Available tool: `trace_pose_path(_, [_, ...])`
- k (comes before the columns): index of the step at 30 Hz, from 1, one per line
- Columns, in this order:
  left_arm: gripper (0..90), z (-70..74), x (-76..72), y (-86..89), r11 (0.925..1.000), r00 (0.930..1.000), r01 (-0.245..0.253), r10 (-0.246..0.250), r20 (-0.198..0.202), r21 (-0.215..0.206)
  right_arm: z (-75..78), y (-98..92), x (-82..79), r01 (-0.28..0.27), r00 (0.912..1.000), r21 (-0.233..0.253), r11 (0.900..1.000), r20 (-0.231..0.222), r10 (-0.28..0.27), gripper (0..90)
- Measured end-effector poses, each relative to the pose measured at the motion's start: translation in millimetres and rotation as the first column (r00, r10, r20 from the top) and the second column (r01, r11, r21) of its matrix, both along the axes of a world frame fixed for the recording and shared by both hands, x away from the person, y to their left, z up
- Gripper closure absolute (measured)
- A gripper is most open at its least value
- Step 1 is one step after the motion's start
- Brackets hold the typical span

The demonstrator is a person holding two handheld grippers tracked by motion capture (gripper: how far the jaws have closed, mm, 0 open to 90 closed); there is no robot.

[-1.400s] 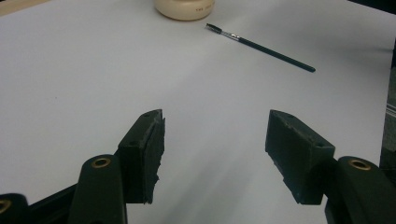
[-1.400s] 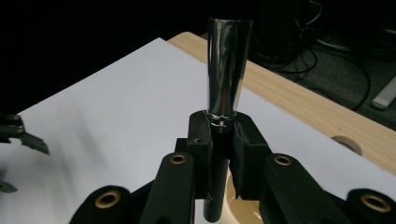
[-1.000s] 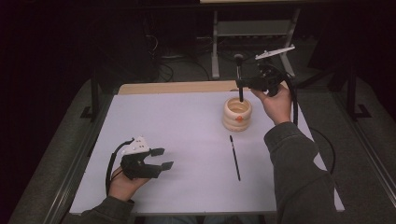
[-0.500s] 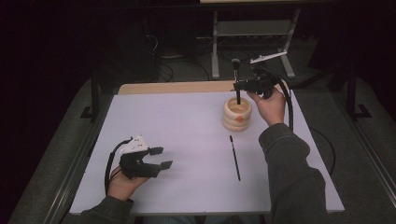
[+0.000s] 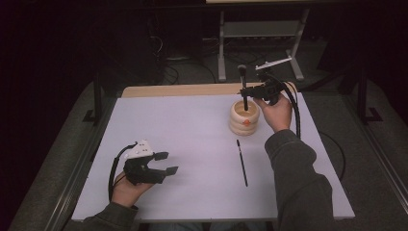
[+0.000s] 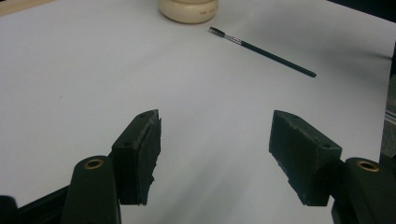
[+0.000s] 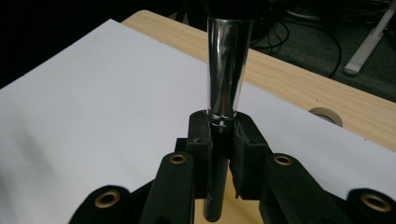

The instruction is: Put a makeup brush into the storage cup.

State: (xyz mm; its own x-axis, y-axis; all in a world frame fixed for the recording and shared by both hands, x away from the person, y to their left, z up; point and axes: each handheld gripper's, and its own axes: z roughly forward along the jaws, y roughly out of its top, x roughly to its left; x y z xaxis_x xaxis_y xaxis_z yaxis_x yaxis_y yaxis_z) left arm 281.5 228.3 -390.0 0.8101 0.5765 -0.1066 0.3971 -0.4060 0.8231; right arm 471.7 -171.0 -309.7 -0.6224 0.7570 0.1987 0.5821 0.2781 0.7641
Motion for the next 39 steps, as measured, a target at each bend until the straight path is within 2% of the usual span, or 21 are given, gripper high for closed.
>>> trace_pose_path(3, [33.4, -1.1, 0.8, -0.6, 0.9999, 1.0, 0.006, -0.006, -0.003, 0.009, -2.8, 0.3, 1.3, 0.004, 1.0, -0.013, 1.0, -0.001, -0.004, 78.1])
trace_pose_path(10, [33.4, 0.2, 0.6, 1.2, 1.0, 1.0, 0.001, -0.001, -0.003, -0.004, -5.8, -2.4, 1.8, 0.02, 0.9998, -0.001, 1.0, 0.001, -0.02, 78.1])
trace_pose_path(13, [33.4, 0.1, 0.5, 1.0, 1.0, 1.0, 0.001, -0.001, -0.003, -0.002, -8.7, -2.8, 2.2, 0.026, 0.9996, -0.004, 1.0, -0.013, -0.026, 78.1])
trace_pose_path(17, [33.5, 0.3, 0.3, 0.8, 1.0, 1.0, 0.001, -0.001, -0.004, -0.005, -12.4, -0.2, 3.0, 0.019, 0.9993, -0.041, 0.999, -0.032, -0.021, 78.0])
trace_pose_path(21, [33.5, 0.2, 0.4, 0.7, 1.0, 1.0, 0.0, 0.0, -0.006, -0.004, -13.3, 0.9, 3.5, 0.023, 0.9993, -0.046, 0.999, -0.03, -0.025, 78.0])
trace_pose_path(23, [33.5, 0.1, 0.0, 0.0, 0.9998, 1.0, -0.004, 0.004, -0.006, -0.018, -14.6, 0.9, 4.0, 0.024, 0.9991, -0.041, 0.999, -0.034, -0.026, 78.0])
trace_pose_path(26, [33.5, 0.3, 0.7, 1.7, 1.0, 1.0, 0.001, -0.001, -0.006, -0.003, -17.3, 2.5, 4.9, 0.021, 0.999, -0.046, 0.999, -0.038, -0.022, 78.0])
trace_pose_path(29, [33.5, 0.9, 0.7, 2.2, 0.9999, 1.0, -0.001, 0.001, -0.002, -0.013, -20.7, 6.1, 6.1, 0.015, 0.9992, -0.066, 0.998, -0.037, -0.017, 78.0])
trace_pose_path(33, [33.6, 0.5, 0.1, 1.3, 0.9998, 1.0, -0.004, 0.004, -0.006, -0.019, -22.6, 11.6, 6.7, 0.014, 0.9989, -0.069, 0.998, -0.045, -0.017, 77.9])
trace_pose_path(34, [33.6, 0.9, 0.4, 2.2, 1.0, 1.0, 0.003, -0.003, -0.002, -0.003, -22.9, 12.4, 6.8, 0.015, 0.9988, -0.078, 0.997, -0.045, -0.018, 77.7])
trace_pose_path(36, [33.7, 1.2, 0.6, 2.9, 1.0, 1.0, 0.005, -0.005, 0.003, 0.001, -24.2, 13.6, 6.6, 0.014, 0.9983, -0.073, 0.997, -0.055, -0.018, 77.6])
trace_pose_path(38, [33.7, 0.8, 0.6, 2.6, 0.9999, 1.0, -0.003, 0.003, -0.001, -0.012, -25.8, 13.9, 6.3, 0.006, 0.998, -0.078, 0.997, -0.062, -0.011, 76.7])
trace_pose_path(39, [33.7, 0.8, 0.7, 3.0, 0.9999, 1.0, -0.002, 0.002, -0.001, -0.012, -26.5, 13.9, 4.8, 0.003, 0.9985, -0.082, 0.997, -0.054, -0.008, 71.6])
